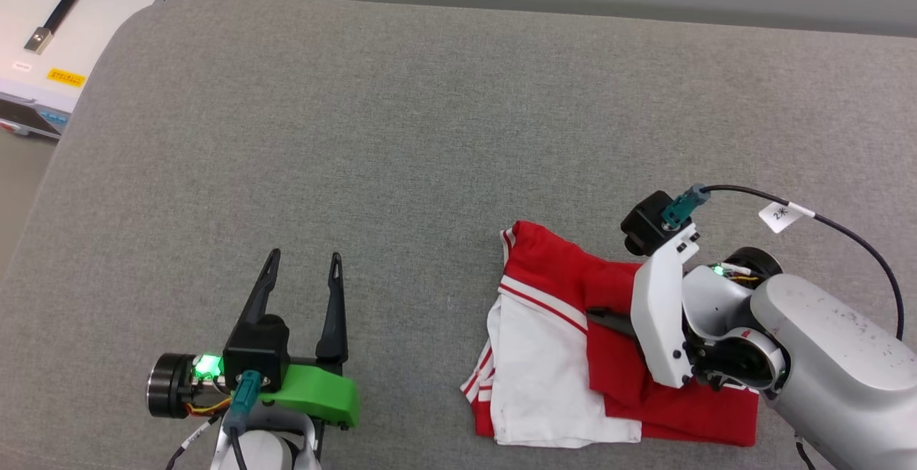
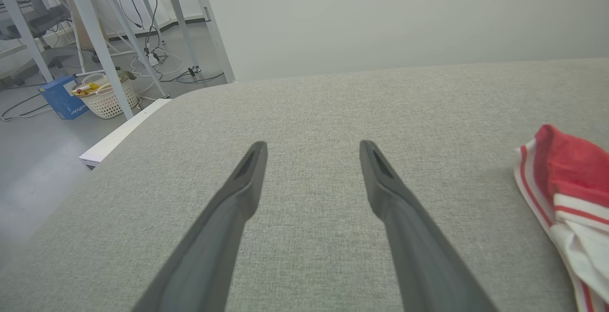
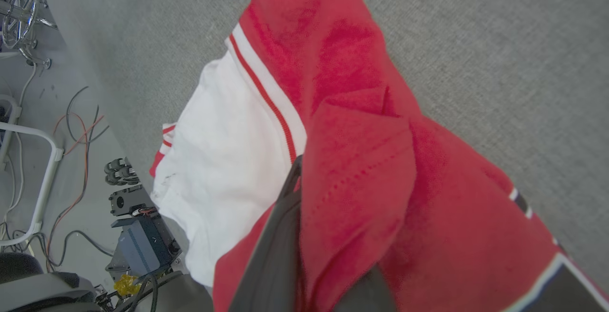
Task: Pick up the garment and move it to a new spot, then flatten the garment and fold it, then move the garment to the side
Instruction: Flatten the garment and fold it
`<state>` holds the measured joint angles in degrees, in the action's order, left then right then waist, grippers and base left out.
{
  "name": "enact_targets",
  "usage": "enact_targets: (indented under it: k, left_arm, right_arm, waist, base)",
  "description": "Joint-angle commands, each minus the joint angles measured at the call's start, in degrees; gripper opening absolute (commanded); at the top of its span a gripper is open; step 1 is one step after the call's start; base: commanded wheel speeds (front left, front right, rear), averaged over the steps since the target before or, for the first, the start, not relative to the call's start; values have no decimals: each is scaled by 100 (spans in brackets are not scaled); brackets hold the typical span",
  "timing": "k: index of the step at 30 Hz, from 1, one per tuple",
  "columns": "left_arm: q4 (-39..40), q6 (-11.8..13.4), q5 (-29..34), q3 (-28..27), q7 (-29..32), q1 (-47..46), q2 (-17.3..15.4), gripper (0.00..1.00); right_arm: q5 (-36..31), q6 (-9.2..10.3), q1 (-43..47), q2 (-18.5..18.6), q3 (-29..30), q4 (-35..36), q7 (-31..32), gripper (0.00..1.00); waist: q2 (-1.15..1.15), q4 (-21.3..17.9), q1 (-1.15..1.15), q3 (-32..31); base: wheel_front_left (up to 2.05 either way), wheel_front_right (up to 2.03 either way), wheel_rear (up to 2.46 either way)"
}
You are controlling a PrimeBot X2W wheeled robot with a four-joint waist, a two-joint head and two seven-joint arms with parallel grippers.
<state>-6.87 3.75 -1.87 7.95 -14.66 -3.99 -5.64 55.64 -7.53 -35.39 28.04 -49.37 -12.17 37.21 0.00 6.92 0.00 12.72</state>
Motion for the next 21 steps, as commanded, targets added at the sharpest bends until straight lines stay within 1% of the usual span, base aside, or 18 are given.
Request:
enact_targets:
  k: [1,7,8,9,10,12,16,21]
  left_arm:
    - [-7,-14,61,7,-34,-138,35,100]
    - [-31,5,52,-20,-34,-147,57,100]
    - [-43,6,52,-27,-34,-144,58,100]
    - [-54,5,53,-30,-34,-139,59,100]
    - [-65,2,57,-32,-34,-132,58,100]
    - [-80,-7,64,-32,-34,-115,53,100]
    - [-80,6,62,-85,-34,-38,20,100]
    - [-59,15,75,-106,-34,64,2,100]
  right_arm:
    - [-16,4,-94,-16,-99,-103,-56,0]
    - [27,4,-233,-32,-481,-434,-442,0]
    - [33,4,-258,-21,-526,-427,-578,13]
    - [38,4,-274,-2,-557,-416,-684,75]
    - [28,4,-298,33,-588,-376,-844,100]
    - [3,4,-299,135,-620,-256,-1168,100]
    - [-177,4,-223,473,-678,142,-1814,100]
    - [-234,4,91,804,-256,559,-2821,100]
  waist:
    - [0,13,0,33]
    - [0,-42,0,58]
    - [0,-61,0,36]
    - [0,-74,0,18]
    - [0,-93,0,-16]
    - [0,-117,0,-84]
    - [0,-214,0,-207]
    - [0,-357,0,-338]
  base:
    - [0,0,0]
    - [0,0,0]
    - [0,0,0]
    - [0,0,0]
    - [0,0,0]
    - [0,0,0]
    - [0,0,0]
    - [0,0,0]
